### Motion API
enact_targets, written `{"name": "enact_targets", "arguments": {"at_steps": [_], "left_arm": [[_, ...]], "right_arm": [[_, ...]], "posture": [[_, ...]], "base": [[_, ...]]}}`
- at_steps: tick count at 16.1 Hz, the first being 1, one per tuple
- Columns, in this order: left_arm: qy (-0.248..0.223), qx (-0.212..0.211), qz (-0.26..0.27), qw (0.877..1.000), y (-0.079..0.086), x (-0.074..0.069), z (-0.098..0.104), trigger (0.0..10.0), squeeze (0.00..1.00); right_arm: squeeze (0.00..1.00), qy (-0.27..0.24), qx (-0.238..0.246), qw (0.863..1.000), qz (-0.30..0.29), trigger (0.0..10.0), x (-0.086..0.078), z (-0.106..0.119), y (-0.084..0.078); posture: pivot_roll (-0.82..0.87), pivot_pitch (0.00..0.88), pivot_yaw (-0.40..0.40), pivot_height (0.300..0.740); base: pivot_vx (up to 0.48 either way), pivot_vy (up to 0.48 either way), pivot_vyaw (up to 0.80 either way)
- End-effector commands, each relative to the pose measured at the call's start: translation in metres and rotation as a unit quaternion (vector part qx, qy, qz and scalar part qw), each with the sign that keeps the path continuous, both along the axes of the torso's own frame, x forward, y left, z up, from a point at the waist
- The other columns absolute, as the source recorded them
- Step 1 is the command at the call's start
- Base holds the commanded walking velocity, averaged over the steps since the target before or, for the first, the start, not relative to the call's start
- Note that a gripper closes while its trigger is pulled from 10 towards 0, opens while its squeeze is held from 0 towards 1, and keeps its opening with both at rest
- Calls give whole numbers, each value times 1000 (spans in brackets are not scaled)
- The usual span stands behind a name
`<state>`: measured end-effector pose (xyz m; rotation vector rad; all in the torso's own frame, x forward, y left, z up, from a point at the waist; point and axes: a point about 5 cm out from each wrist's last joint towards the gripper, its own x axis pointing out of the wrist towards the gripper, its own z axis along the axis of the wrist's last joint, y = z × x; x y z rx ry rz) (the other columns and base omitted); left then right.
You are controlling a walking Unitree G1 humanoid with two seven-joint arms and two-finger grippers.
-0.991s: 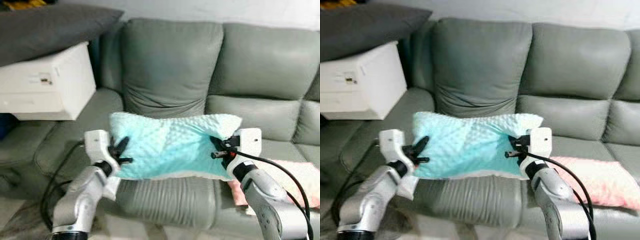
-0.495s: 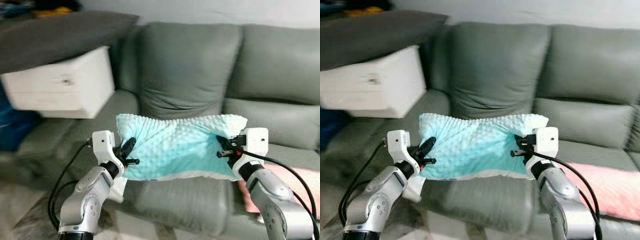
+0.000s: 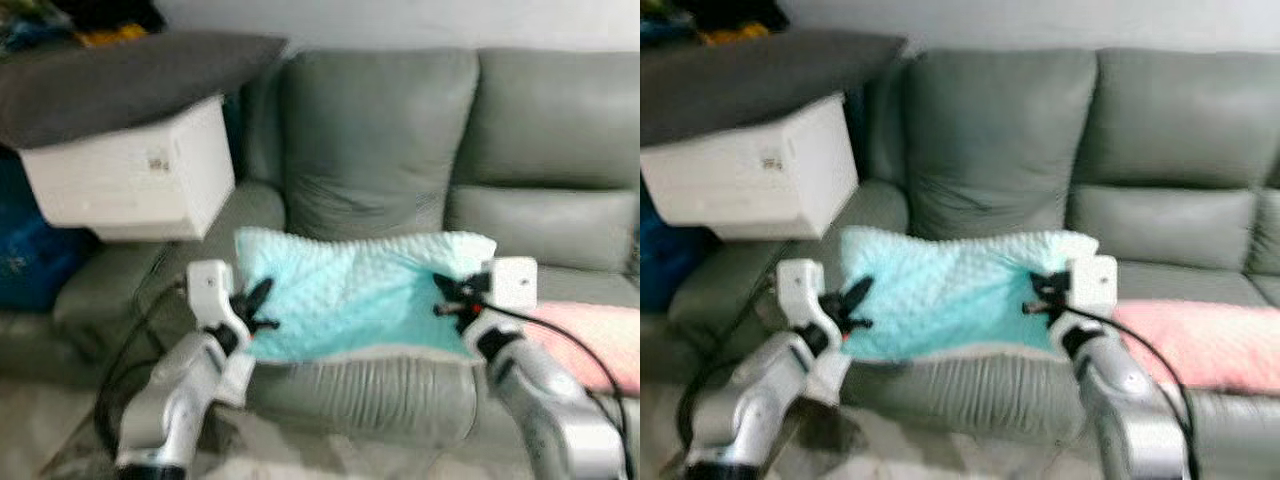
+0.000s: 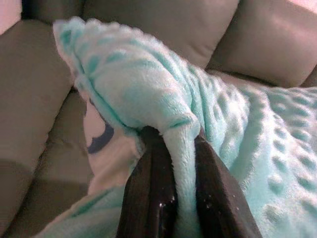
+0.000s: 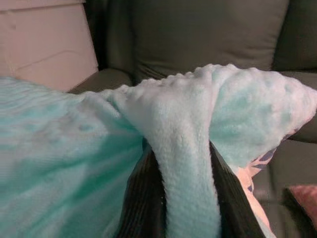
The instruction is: Move the pillow to the sofa
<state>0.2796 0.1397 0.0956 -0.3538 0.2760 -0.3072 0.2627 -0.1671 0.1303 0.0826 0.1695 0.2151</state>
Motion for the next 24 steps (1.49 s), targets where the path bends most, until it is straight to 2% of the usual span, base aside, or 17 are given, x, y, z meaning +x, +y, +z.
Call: {"name": "enact_targets", "arguments": {"at_steps": [1,6,7,9,10,12,13,18,19,21,24], "left_arm": [[-17,22,-2,1000,-1,4,6,10000,0],[-30,40,-35,998,-4,5,9,10000,0],[-62,50,-26,997,-2,7,12,10000,0],[-47,56,-23,997,-1,8,9,10000,0],[-33,42,-6,999,7,10,7,10000,0],[-38,26,12,999,13,9,7,10000,0],[-39,38,27,998,18,10,6,10000,0],[-36,26,27,999,16,9,4,10000,0],[-30,39,27,998,14,9,2,10000,0],[-26,29,29,999,10,8,1,10000,0],[-28,37,31,998,12,7,0,10000,0]], "right_arm": [[0,-19,-2,1000,3,10000,3,9,1],[0,-20,-3,1000,4,10000,3,10,1],[0,-21,-3,1000,4,10000,3,10,1],[0,-24,-3,1000,6,10000,3,10,1],[0,-24,-3,1000,7,10000,3,10,2],[0,-25,-3,1000,7,10000,3,10,2],[0,-24,-2,1000,6,10000,2,10,2],[0,-23,-1,1000,7,10000,2,9,3],[0,-23,-1,1000,7,10000,1,9,3],[0,-23,-1,1000,5,10000,0,9,2],[0,-22,0,1000,5,10000,0,8,3]], "posture": [[-191,0,27,740],[-190,0,26,740],[-190,0,26,740],[-188,0,25,740],[-191,0,28,740],[-192,0,29,740],[-191,0,30,740],[-191,0,32,740],[-191,0,33,740],[-192,0,35,740],[-194,0,35,740]], "base": [[0,0,-788],[0,0,-788],[0,0,-788],[0,0,0],[0,0,0],[216,0,0],[454,0,0],[455,0,0],[442,0,0],[0,0,0],[0,0,0]]}}
